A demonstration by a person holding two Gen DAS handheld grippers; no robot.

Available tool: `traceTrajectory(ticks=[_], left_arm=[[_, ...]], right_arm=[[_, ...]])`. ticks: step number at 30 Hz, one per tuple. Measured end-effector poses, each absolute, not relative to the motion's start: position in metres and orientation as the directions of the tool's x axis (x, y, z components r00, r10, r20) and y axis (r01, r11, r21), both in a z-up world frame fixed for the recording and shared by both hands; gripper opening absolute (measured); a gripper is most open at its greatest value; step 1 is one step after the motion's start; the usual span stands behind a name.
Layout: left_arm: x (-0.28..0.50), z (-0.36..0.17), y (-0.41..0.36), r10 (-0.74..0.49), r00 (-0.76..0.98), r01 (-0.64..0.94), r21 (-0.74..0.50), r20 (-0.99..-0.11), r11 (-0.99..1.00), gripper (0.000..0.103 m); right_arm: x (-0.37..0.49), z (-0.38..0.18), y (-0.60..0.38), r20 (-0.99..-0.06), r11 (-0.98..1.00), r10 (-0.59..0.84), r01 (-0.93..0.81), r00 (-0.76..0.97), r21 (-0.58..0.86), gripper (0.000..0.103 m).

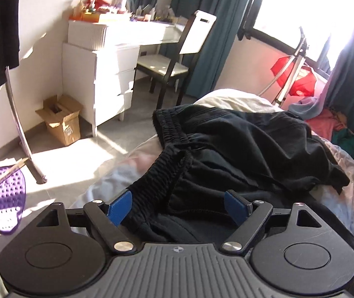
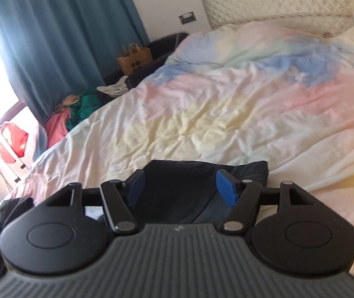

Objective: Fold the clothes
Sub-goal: 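Lay the held leg onto the pants and open the right gripper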

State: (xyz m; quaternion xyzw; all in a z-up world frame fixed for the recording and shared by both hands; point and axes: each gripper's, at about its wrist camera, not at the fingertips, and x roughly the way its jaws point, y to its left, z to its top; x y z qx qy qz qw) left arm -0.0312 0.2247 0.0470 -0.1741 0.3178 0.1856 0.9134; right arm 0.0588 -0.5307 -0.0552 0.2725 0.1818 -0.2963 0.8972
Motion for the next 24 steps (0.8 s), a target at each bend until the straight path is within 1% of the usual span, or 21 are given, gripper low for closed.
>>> traceTrajectory(ticks=[3,5,9,12,15,18,20,24], left_arm=[[-0.025,0.061,0.184,0.214,0.785,-0.367,-0.158,-0.581,0.917,0.084],[-0.020,0.065,0.155,0.183,0.816,-0.307,-0.143,-0.548,0.941,0.084],[-0.007,0.063,0.093,0.108,0.859,-0.187,-0.109,-0.500,0.976,0.085],[0.009,0.051,0.047,0.042,0.869,-0.095,-0.083,-0.494,0.992,0.085],[0.019,0.038,0.009,-0.017,0.867,-0.019,-0.067,-0.499,0.998,0.085],[0.022,0.026,-0.012,-0.060,0.869,0.016,-0.092,-0.492,0.996,0.086],[0.022,0.019,-0.022,-0.081,0.868,0.032,-0.107,-0.490,0.994,0.087],[0.027,0.007,-0.035,-0.087,0.855,0.059,-0.070,-0.512,0.996,0.087]], right_arm=[[0.049,-0.042,-0.501,-0.432,0.739,-0.353,0.530,0.830,0.415,0.068],[0.045,-0.038,-0.477,-0.404,0.788,-0.286,0.453,0.869,0.417,0.068],[0.041,-0.028,-0.416,-0.356,0.906,-0.178,0.294,0.918,0.305,0.068],[0.036,-0.025,-0.383,-0.322,0.945,-0.087,0.181,0.943,0.273,0.068],[0.036,-0.027,-0.358,-0.322,0.965,-0.022,0.105,0.946,0.241,0.067],[0.038,-0.034,-0.339,-0.338,0.973,0.024,0.056,0.941,0.224,0.067],[0.038,-0.036,-0.333,-0.332,0.975,0.042,0.033,0.942,0.218,0.067],[0.037,-0.037,-0.328,-0.314,0.969,0.076,0.004,0.946,0.248,0.067]])
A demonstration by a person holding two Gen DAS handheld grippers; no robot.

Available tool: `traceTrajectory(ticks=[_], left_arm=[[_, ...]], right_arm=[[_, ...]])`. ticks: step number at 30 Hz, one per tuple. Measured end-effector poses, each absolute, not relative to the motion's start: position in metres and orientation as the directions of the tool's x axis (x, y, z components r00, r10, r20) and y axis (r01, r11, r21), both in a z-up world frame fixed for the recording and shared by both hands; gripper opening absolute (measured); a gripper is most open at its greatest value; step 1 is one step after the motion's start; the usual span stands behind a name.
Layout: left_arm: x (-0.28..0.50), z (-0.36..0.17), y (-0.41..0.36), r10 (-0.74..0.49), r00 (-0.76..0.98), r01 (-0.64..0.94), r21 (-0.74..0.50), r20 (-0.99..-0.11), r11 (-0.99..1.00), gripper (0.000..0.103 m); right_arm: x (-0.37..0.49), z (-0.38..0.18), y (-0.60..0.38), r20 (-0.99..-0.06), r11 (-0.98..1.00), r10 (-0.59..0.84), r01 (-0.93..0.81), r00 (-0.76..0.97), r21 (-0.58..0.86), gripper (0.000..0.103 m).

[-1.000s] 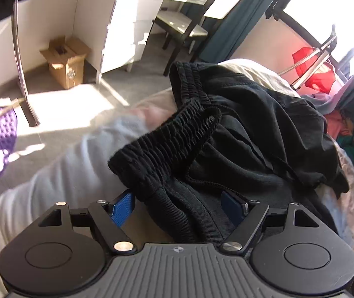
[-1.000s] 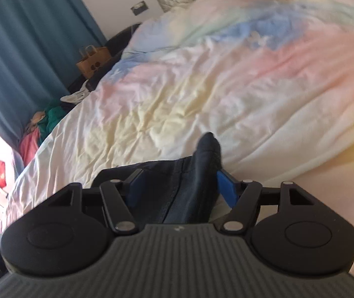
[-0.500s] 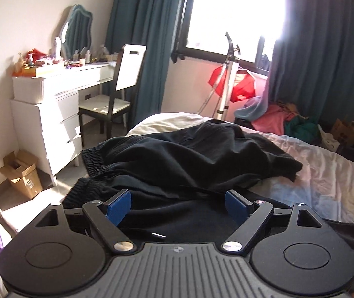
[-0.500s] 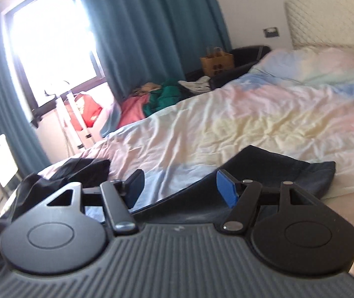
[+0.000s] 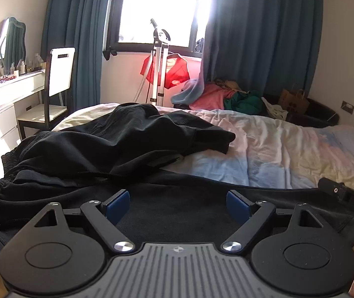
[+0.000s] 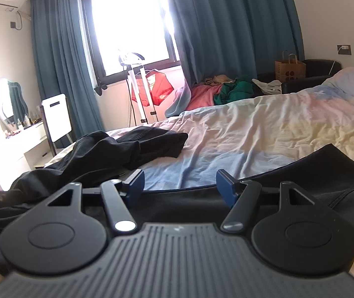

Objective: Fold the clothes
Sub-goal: 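Lay the held leg onto the pants and open the right gripper, then grasp the pant leg edge with the right gripper and lift it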

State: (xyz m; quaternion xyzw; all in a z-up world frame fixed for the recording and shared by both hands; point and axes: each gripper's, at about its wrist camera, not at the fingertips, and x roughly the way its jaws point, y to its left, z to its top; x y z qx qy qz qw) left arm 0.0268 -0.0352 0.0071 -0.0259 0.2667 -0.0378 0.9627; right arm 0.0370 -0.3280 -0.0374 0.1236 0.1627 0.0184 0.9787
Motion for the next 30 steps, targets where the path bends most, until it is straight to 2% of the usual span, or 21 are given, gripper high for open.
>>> traceTrajectory(ticks=[4,5,9,11,14,15,19,25,30], left_arm=[[0.037,0.018,-0.037,-0.094,0.866,0.075,-0.058,-0.491,0.996,0.087],[0.041,0.022,-0.037,-0.090,0.870,0.074,-0.053,-0.485,0.996,0.088],[0.054,0.020,-0.035,-0.088,0.886,0.079,-0.039,-0.455,0.996,0.090],[0.060,0.010,-0.029,-0.098,0.882,0.084,-0.052,-0.461,0.995,0.090],[0.070,-0.005,-0.020,-0.106,0.870,0.090,-0.057,-0.482,0.994,0.090],[0.073,-0.010,-0.017,-0.101,0.867,0.091,-0.045,-0.488,0.995,0.090],[0.084,-0.027,-0.004,-0.095,0.856,0.102,-0.014,-0.509,0.995,0.090],[0.109,-0.054,0.021,-0.104,0.846,0.074,-0.079,-0.524,0.994,0.090],[0.138,-0.074,0.031,-0.125,0.814,0.057,-0.137,-0.567,0.989,0.090]], right_arm=[[0.046,-0.048,-0.334,-0.338,0.930,0.167,-0.033,0.926,0.366,0.066],[0.049,-0.052,-0.336,-0.346,0.917,0.191,-0.041,0.918,0.396,0.062],[0.063,-0.067,-0.333,-0.392,0.886,0.255,-0.051,0.884,0.460,0.055],[0.080,-0.071,-0.336,-0.403,0.832,0.324,-0.056,0.856,0.551,0.055],[0.123,-0.071,-0.339,-0.368,0.731,0.415,-0.064,0.832,0.679,0.056],[0.141,-0.072,-0.339,-0.355,0.704,0.426,-0.059,0.832,0.707,0.060],[0.230,-0.087,-0.334,-0.324,0.611,0.427,-0.005,0.844,0.792,0.065],[0.379,-0.131,-0.326,-0.365,0.522,0.431,0.103,0.825,0.847,0.065],[0.447,-0.166,-0.315,-0.446,0.535,0.369,0.206,0.816,0.820,0.065]])
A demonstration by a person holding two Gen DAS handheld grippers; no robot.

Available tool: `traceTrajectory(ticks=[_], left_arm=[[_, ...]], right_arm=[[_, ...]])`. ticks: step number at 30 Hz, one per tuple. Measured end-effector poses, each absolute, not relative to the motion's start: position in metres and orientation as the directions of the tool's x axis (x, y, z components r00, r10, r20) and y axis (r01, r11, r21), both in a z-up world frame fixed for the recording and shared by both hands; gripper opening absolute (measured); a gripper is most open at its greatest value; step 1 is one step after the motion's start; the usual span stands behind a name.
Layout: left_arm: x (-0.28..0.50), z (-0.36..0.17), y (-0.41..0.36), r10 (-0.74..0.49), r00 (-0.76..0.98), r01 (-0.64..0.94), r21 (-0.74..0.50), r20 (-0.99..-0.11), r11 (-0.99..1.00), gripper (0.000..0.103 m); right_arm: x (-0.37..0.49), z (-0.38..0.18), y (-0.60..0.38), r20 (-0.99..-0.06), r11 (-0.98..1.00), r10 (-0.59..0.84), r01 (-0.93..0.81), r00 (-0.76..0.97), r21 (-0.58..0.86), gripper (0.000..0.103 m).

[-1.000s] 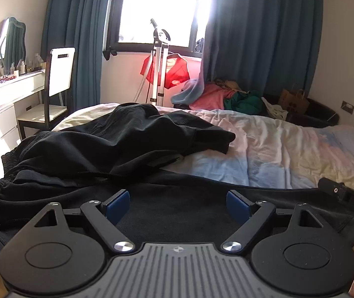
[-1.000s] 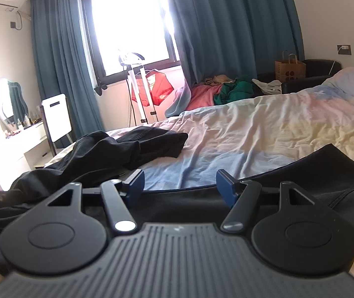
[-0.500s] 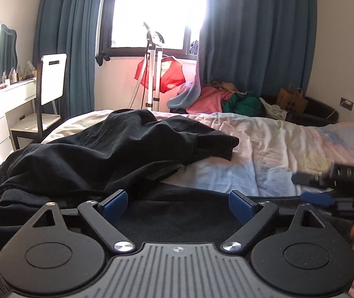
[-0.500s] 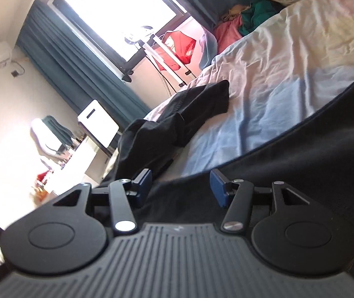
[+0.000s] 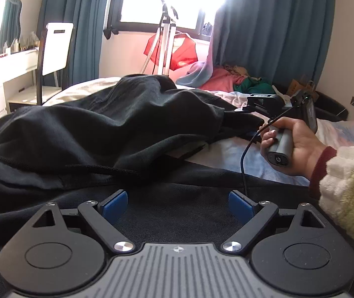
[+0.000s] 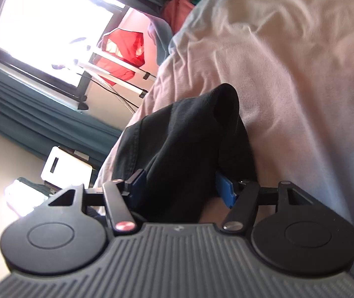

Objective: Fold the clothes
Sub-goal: 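Grasp the pant leg edge with the right gripper and lift it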

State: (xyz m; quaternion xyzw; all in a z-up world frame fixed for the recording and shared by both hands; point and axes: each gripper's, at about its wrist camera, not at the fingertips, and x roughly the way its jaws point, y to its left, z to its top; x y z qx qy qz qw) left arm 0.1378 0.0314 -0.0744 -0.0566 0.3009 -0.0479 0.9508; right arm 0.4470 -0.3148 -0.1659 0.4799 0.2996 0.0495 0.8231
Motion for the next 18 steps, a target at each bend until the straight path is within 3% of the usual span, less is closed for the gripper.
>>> traceTrajectory(ticks=[2,4,5,11,16,18], left_arm=[[0.148,-0.083,0.033,-0.122,0.786,0.041,-0.145,-0.607,0.989,0.090],[0.154,-0.089,0.035,-0.132,0.758,0.029,-0.169,-0.639,0.985,0.089],[0.155,-0.091,0.037,-0.137,0.752,0.026,-0.179,-0.645,0.984,0.089],[0.147,-0.085,0.044,-0.152,0.763,0.016,-0.217,-0.629,0.976,0.089],[0.130,-0.072,0.045,-0.161,0.790,0.040,-0.212,-0.591,0.976,0.089],[0.124,-0.066,0.042,-0.172,0.801,0.058,-0.211,-0.573,0.976,0.089]], right_arm=[[0.458,-0.167,-0.313,-0.450,0.585,0.315,0.202,0.836,0.785,0.059],[0.467,-0.162,-0.312,-0.493,0.641,0.238,0.245,0.837,0.727,0.032],[0.471,-0.158,-0.311,-0.510,0.666,0.203,0.264,0.836,0.698,0.010],[0.449,-0.091,-0.318,-0.463,0.789,0.012,0.276,0.886,0.549,0.007],[0.393,-0.024,-0.376,-0.374,0.852,-0.141,0.304,0.917,0.426,0.007],[0.368,-0.019,-0.397,-0.384,0.869,-0.162,0.316,0.909,0.381,0.007]])
